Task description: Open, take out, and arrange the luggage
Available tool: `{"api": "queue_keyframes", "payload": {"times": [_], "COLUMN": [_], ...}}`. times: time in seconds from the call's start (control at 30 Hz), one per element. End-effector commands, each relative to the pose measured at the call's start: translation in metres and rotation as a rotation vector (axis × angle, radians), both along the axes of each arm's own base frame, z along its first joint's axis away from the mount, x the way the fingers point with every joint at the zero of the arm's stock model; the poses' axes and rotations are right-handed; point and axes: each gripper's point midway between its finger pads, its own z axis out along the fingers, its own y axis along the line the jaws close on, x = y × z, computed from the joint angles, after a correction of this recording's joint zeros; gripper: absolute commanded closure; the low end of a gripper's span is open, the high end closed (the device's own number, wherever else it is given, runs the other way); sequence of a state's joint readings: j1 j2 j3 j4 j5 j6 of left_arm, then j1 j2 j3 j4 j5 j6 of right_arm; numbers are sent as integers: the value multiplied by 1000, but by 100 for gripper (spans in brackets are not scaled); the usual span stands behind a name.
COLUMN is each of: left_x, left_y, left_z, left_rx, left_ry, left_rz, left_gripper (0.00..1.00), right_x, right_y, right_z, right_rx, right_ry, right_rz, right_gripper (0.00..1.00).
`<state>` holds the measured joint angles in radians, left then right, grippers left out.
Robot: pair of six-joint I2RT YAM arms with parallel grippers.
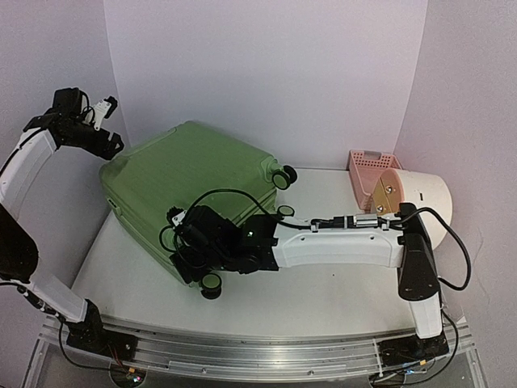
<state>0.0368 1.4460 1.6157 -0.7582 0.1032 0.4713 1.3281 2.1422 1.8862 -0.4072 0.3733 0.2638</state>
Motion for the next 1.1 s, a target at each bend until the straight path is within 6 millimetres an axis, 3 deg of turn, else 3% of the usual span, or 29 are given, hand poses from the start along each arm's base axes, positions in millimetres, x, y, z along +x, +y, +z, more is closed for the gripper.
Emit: {"api": "queue_keyframes", "payload": {"times": [0.0, 0.03, 0.13, 0.17, 0.3, 0.33, 0.4, 0.5, 0.67, 0.77, 0.83, 0.87, 0.93, 1.07], "left_x": [-11, -12, -24, -26, -44, -50, -57, -74, -97, -109, -117, -125, -138, -170], "left_y": [-7, -10, -27, -31, -52, -58, -65, -81, -102, -112, -118, -124, -129, -126], "left_z": [16, 17, 24, 25, 48, 60, 83, 131, 165, 174, 169, 153, 112, 1], "left_rx": [-34, -39, -68, -76, -102, -112, -124, -140, -139, -133, -116, -94, -38, 139], "left_ry": [-47, -48, -57, -61, -111, -143, -201, -334, -428, -451, -442, -407, -332, -140], "left_rz": [-35, -52, -147, -171, -296, -334, -378, -477, -633, -724, -790, -861, -969, -1138], "left_gripper": [4, 4, 4, 4, 6, 6, 6, 6, 7, 10, 15, 20, 23, 23], "right_x": [18, 19, 18, 17, 15, 19, 31, 71, 127, 146, 151, 157, 167, 199], "right_y": [1, 1, 6, 7, 13, 10, 0, -39, -99, -118, -120, -120, -123, -131], "right_z": [23, 26, 44, 50, 113, 140, 175, 241, 293, 319, 330, 333, 342, 337], "right_rx": [43, 54, 92, 103, 233, 297, 383, 568, 716, 747, 762, 755, 734, 666], "right_ry": [-48, -40, -34, -34, -40, -43, -56, -101, -256, -371, -423, -464, -532, -622], "right_rz": [-73, -78, -43, -27, 65, 72, 61, -30, -140, -160, -134, -118, -112, -105], "right_gripper": [42, 54, 78, 80, 100, 100, 100, 100, 100, 100, 100, 100, 100, 100]}}
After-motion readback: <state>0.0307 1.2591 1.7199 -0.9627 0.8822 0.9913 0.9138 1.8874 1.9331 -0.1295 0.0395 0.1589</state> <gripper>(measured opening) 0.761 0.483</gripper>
